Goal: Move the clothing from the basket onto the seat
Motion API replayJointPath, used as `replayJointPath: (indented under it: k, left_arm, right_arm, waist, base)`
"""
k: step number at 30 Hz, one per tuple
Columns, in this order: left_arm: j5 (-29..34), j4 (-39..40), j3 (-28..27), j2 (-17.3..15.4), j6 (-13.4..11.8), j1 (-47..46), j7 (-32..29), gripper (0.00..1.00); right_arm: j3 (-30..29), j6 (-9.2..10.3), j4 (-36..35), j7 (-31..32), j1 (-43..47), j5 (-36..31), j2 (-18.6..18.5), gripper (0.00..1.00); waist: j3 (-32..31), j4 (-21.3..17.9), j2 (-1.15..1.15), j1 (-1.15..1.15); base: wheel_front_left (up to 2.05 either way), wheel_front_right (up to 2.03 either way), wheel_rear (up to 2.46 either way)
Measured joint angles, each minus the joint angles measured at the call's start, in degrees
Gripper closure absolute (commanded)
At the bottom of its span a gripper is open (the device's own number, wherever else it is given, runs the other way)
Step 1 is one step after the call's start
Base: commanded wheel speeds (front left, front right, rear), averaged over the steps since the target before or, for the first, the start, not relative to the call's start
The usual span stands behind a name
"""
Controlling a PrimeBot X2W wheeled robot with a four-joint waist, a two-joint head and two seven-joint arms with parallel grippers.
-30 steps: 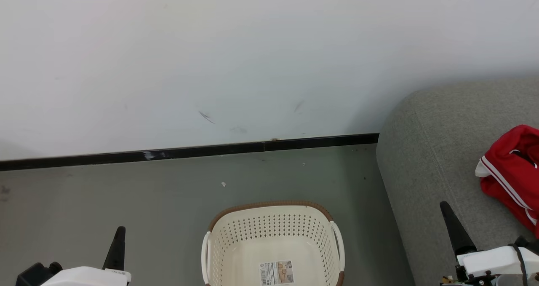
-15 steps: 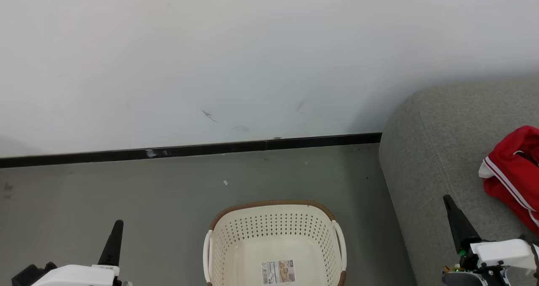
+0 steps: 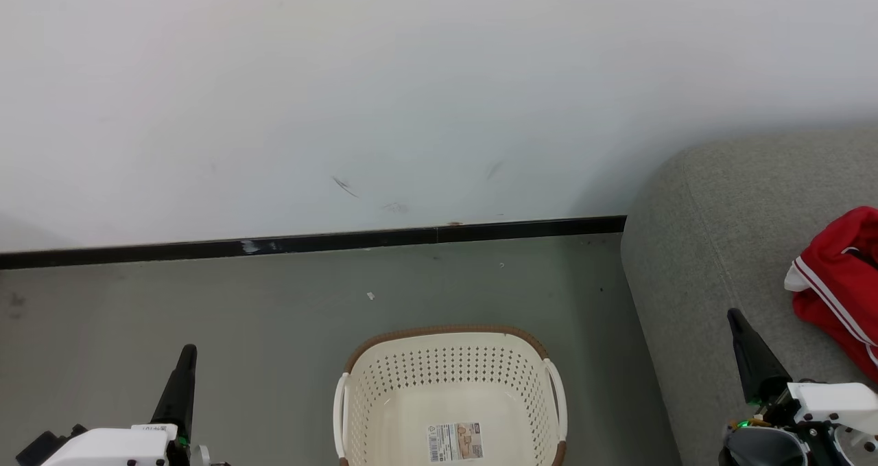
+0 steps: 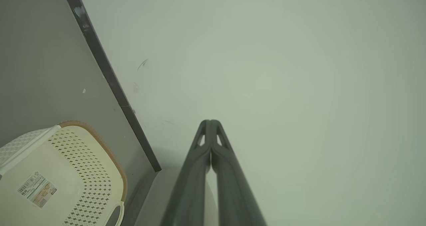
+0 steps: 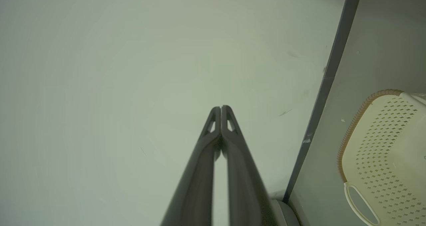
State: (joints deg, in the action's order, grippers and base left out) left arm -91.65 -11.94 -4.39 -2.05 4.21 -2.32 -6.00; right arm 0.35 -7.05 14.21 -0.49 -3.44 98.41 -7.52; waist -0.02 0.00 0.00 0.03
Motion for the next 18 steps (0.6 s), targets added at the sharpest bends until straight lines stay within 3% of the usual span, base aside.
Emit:
replayJointPath:
  k: [18]
  left_arm:
    - [-0.1,-0.3,-0.1,0.1,0.1,-0.8,0.0,1.0]
  right_arm:
    - [0.0,-0.01,0.6,0.0,-0.4,0.1,-0.1,1.0]
  waist:
    - [0.0,0.0,0.0,0.0]
  base:
    - [0.0,0.0,0.0]
